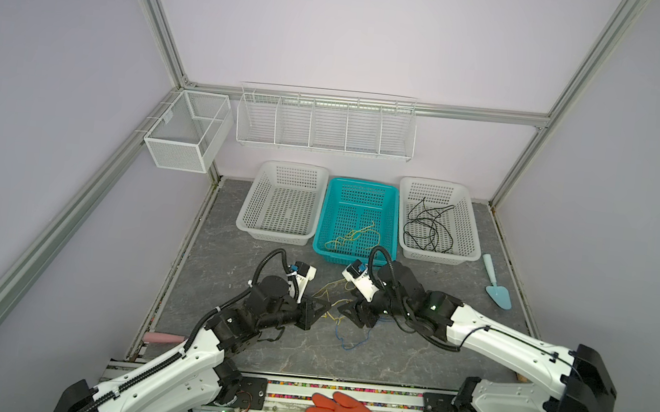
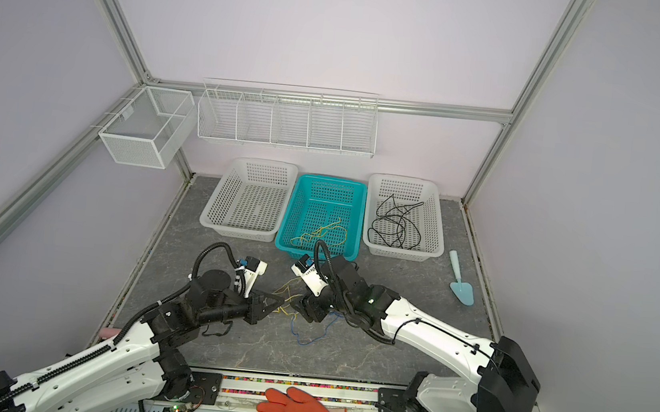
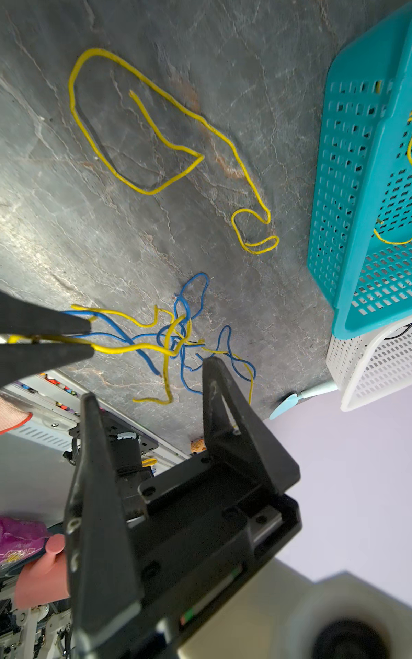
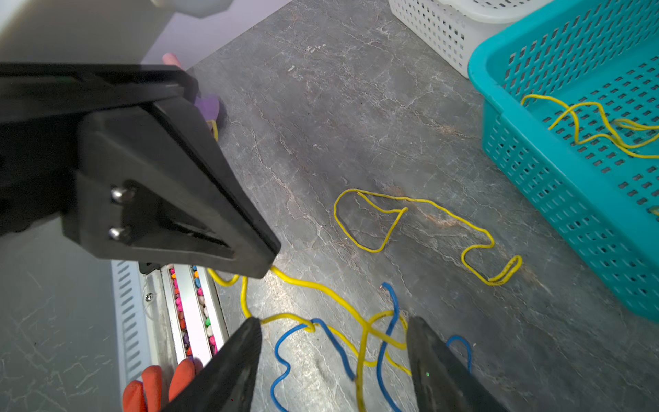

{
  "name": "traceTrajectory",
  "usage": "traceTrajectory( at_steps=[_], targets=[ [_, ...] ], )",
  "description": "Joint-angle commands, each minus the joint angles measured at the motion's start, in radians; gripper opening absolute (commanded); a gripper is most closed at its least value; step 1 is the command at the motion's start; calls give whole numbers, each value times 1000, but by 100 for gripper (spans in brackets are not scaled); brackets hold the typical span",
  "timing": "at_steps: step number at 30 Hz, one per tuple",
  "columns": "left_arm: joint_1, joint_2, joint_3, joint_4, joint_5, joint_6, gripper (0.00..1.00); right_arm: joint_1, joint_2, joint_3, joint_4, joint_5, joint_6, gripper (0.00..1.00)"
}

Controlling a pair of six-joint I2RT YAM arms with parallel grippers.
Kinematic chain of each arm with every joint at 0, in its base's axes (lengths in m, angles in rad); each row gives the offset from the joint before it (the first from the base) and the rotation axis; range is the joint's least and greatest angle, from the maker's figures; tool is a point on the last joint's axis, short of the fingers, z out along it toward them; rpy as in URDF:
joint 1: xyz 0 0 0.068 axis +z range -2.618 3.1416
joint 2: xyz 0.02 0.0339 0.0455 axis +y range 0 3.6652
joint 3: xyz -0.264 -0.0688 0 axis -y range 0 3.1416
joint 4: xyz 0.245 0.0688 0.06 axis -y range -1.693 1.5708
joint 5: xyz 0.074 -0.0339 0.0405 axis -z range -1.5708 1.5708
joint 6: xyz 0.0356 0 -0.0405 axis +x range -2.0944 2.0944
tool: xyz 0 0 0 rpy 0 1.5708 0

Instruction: Untangle the cables

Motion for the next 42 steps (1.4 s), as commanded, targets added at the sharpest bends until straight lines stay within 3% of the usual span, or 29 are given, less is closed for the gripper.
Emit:
traceTrajectory(
  at_steps=[1,9,15,19,25,35,37,39,42],
  targets=[
    [5,-40,8,10,42,25,0,7,26,15,49,0,-48,67],
    [4,-46,10,28,90,33,0,11,66,14,78,7,-57,53],
    [5,-43,13,6,72,43,0,13,55,6,85,18,-62,24],
    [5,-60,21,-16,52,49,31,14,43,1,88,40,-56,13],
    [5,-90,39,-60,44,53,54,14,9,6,93,123,-22,7],
    [4,-155,44,-122,-30,50,71,-7,-32,84,18,293,78,7],
    [4,-182,55,-150,-88,51,80,-20,-25,120,-28,321,94,7],
    [4,-206,60,-158,-122,50,88,-32,-24,139,-51,298,104,7],
    [5,-218,56,-149,-133,42,93,-35,-49,125,-30,244,119,7]
  ],
)
